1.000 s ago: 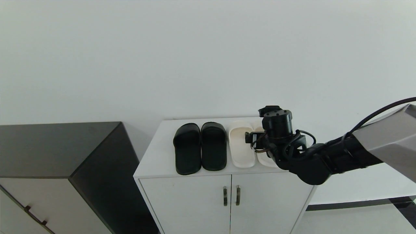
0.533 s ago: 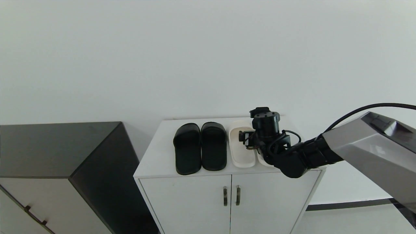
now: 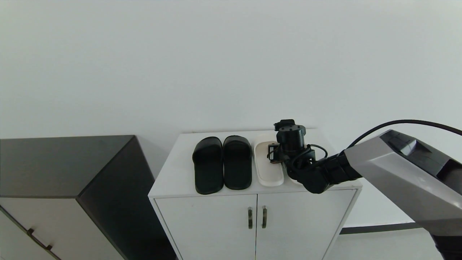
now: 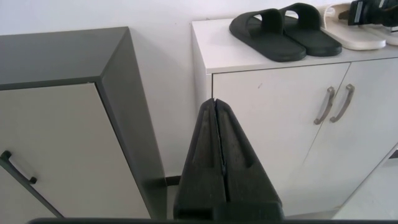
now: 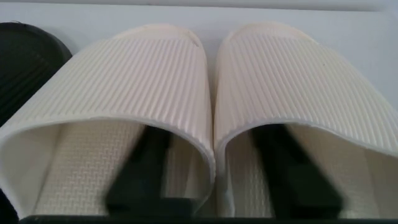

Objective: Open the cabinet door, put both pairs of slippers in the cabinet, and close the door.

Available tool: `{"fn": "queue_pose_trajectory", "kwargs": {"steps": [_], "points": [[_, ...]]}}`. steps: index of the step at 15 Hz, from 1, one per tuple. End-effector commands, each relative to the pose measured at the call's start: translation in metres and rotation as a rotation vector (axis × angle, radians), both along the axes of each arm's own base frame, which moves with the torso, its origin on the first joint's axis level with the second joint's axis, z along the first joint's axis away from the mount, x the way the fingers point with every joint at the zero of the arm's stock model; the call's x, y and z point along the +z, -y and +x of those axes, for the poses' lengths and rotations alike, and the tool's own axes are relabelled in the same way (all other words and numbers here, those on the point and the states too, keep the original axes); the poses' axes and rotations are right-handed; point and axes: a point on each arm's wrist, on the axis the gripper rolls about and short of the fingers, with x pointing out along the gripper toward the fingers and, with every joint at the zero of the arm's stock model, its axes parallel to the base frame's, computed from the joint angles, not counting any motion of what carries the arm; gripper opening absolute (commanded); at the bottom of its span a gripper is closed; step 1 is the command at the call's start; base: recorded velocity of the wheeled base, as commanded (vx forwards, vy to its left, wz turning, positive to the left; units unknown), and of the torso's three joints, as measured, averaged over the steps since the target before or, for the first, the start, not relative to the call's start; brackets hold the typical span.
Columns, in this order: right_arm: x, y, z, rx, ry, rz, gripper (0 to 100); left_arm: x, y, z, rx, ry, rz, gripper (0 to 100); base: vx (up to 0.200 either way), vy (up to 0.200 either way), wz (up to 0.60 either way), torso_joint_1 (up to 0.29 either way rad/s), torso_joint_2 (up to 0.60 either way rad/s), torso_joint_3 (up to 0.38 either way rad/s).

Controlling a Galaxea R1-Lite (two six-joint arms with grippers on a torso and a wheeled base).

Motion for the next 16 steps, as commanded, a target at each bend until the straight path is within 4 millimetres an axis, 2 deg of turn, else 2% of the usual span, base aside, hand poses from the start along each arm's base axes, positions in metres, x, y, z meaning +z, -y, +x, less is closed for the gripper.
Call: {"fn": "queue_pose_trajectory", "kwargs": {"steps": [1, 4, 8, 10, 14, 15, 16], "points": [[0.001, 0.000, -0.001, -0.002, 0.002, 0.000, 0, 0.000, 0.000, 0.000, -0.001, -0.001, -0.002, 0, 0.000, 0.000, 0.00, 0.000, 0.00, 0.000], [0.019, 0.005, -0.012, 0.001, 0.027, 0.015, 0, 0.000, 0.000, 0.000, -0.001, -0.002, -0.016, 0, 0.000, 0.000, 0.00, 0.000, 0.00, 0.000], [0.063, 0.030, -0.056, 0.020, 0.050, 0.006, 0, 0.000, 0.000, 0.000, 0.001, -0.002, -0.017, 0, 0.000, 0.000, 0.00, 0.000, 0.00, 0.000], [0.077, 0.042, -0.093, 0.106, 0.039, 0.019, 0, 0.000, 0.000, 0.000, 0.001, -0.002, -0.017, 0, 0.000, 0.000, 0.00, 0.000, 0.00, 0.000], [0.084, 0.055, -0.174, 0.380, 0.019, 0.046, 0, 0.000, 0.000, 0.000, 0.001, -0.002, -0.019, 0, 0.000, 0.000, 0.00, 0.000, 0.00, 0.000], [0.085, 0.056, -0.180, 0.407, 0.018, 0.050, 0, 0.000, 0.000, 0.000, 0.001, -0.002, -0.019, 0, 0.000, 0.000, 0.00, 0.000, 0.00, 0.000], [0.085, 0.058, -0.197, 0.482, 0.007, 0.055, 0, 0.000, 0.000, 0.000, 0.001, -0.002, -0.019, 0, 0.000, 0.000, 0.00, 0.000, 0.00, 0.000]]}}
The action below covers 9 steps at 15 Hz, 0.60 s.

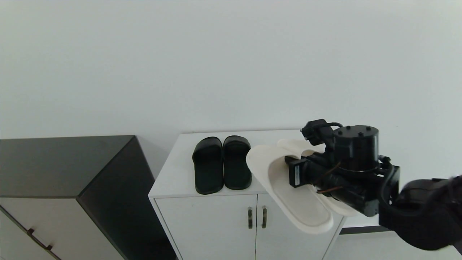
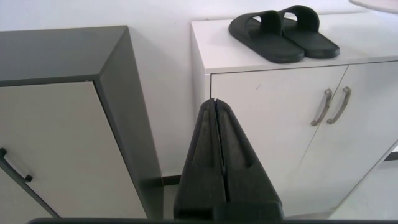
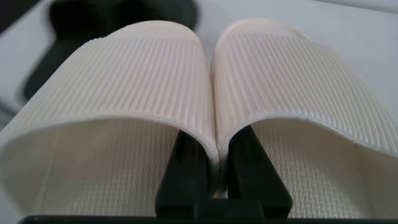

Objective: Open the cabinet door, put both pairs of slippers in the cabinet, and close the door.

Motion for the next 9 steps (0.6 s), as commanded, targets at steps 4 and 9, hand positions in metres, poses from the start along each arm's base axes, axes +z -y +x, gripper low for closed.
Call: {"fn": "queue_pose_trajectory", "kwargs": {"steps": [4, 9], "points": [[0.013, 0.011, -0.063, 0.217, 0.001, 0.033, 0, 0.000, 0.000, 0.000, 0.002, 0.000, -0.016, 0, 0.000, 0.000, 0.00, 0.000, 0.00, 0.000], [0.000, 0.012, -0.065, 0.250, -0.040, 0.009, 0, 0.000, 0.000, 0.000, 0.000, 0.000, -0.025, 0, -0.080, 0.000, 0.00, 0.001, 0.00, 0.001]]}}
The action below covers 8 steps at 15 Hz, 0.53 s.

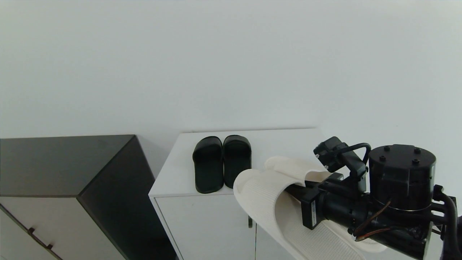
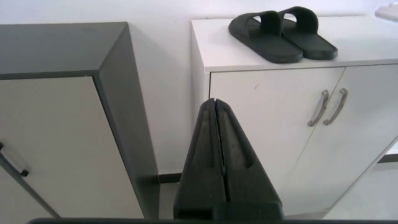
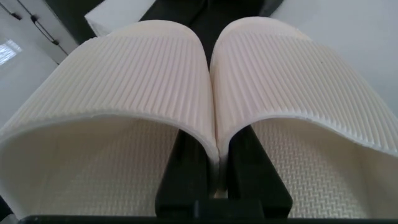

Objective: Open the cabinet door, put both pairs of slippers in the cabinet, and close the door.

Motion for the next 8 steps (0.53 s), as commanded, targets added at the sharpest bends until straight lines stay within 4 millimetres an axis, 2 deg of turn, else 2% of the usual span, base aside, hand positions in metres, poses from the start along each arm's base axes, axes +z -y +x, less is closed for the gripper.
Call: {"fn": "queue_pose_trajectory", "kwargs": {"steps": [1, 2, 8], "points": [[-0.0039, 0.0007, -0.0011, 0.002, -0.009, -0.010, 0, 0.0001, 0.0000, 0.0001, 0.001, -0.001, -0.001, 0, -0.200, 0.000, 0.00, 0.017, 0.01, 0.002], [-0.0047, 0.0010, -0.0014, 0.003, -0.010, -0.013, 0, 0.0001, 0.0000, 0.0001, -0.001, -0.001, -0.001, 0, -0.200, 0.000, 0.00, -0.002, 0.00, 0.002], [-0.0122, 0.0040, -0.0047, 0.019, 0.004, -0.072, 0, 0.0001, 0.0000, 0.0001, 0.001, -0.001, -0.001, 0, 0.000, 0.000, 0.00, 0.000, 0.00, 0.000]]}}
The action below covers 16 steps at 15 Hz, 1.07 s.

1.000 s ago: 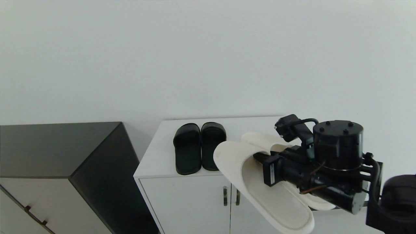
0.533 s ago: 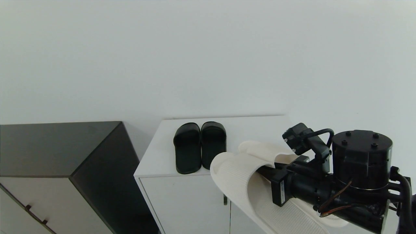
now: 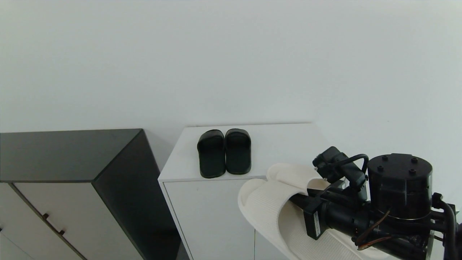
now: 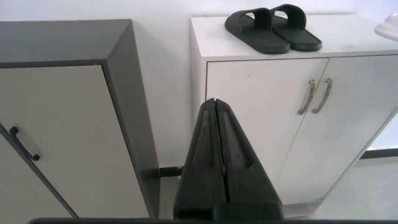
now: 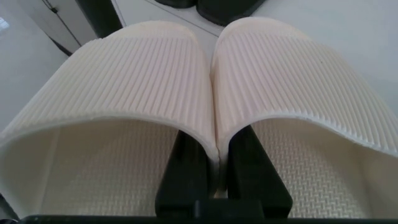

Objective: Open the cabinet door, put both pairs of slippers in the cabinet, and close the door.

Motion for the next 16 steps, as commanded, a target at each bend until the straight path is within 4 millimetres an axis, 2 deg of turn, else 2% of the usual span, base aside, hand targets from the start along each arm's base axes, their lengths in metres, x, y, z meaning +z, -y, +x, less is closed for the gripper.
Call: {"fn": "queue_pose_trajectory", "kwargs": {"steps": [1, 4, 7, 16], "points": [[-0.002, -0.001, 0.000, 0.004, -0.005, -0.003, 0, 0.000, 0.000, 0.000, 0.000, -0.001, 0.000, 0, 0.000, 0.000, 0.00, 0.000, 0.00, 0.000], [-0.007, -0.004, 0.003, 0.009, -0.018, -0.014, 0, 0.000, 0.000, 0.000, 0.002, -0.001, 0.003, 0, 0.000, 0.000, 0.00, 0.000, 0.00, 0.000], [-0.015, -0.001, -0.002, 0.073, -0.047, -0.014, 0, 0.000, 0.000, 0.000, 0.000, -0.001, 0.004, 0, 0.000, 0.000, 0.00, -0.063, 0.14, 0.083], [-0.018, -0.001, -0.007, 0.088, -0.027, -0.026, 0, 0.000, 0.000, 0.000, 0.002, 0.001, 0.003, 0, 0.000, 0.000, 0.00, -0.205, 0.48, 0.267]]}}
